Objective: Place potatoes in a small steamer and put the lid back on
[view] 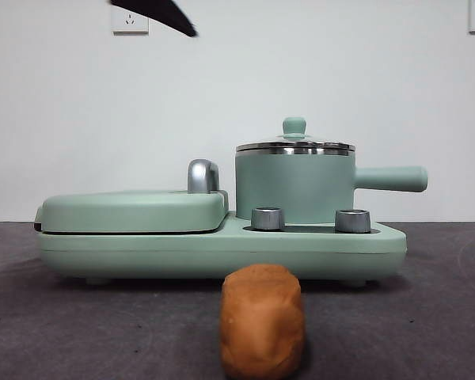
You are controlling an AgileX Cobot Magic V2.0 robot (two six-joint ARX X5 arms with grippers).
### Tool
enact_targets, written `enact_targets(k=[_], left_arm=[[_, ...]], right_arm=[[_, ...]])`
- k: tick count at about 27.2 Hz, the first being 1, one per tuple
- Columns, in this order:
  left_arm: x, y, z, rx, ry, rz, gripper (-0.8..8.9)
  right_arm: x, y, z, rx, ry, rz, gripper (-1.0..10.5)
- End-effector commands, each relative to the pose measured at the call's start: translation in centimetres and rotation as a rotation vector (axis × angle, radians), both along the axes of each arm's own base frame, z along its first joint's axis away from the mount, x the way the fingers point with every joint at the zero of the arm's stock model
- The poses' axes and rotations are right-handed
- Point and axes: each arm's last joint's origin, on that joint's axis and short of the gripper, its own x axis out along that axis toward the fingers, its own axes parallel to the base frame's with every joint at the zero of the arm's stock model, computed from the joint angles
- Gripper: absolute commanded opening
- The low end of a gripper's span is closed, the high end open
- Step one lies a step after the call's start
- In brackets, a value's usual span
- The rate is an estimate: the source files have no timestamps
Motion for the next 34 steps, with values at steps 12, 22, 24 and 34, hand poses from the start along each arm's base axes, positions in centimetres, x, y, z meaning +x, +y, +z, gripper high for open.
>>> enact_targets(k=[12, 22, 24, 34], left_arm=[[9.7, -8.8, -2.8, 0.070, -0.039, 0.039, 4.99], [11.2, -10.8, -6.0, 0.098, -0.037, 0.046, 4.91], [10.9, -11.2, -6.1, 0.104, -0.039, 0.036, 4.90], [10.8, -12.0, -7.5, 0.176, -0.029, 0.013, 4.53]], right_arm=[[0.0, 0.0, 0.4, 0.004, 0.005, -0.027, 4.8], [0.0, -0.1, 0.3, 0.001, 0.014, -0.052, 4.8], [0.0, -0.1, 0.3, 0.002, 0.015, -0.055, 4.8], [0.0, -0.1, 0.3, 0.008, 0.024, -0.056, 4.8]])
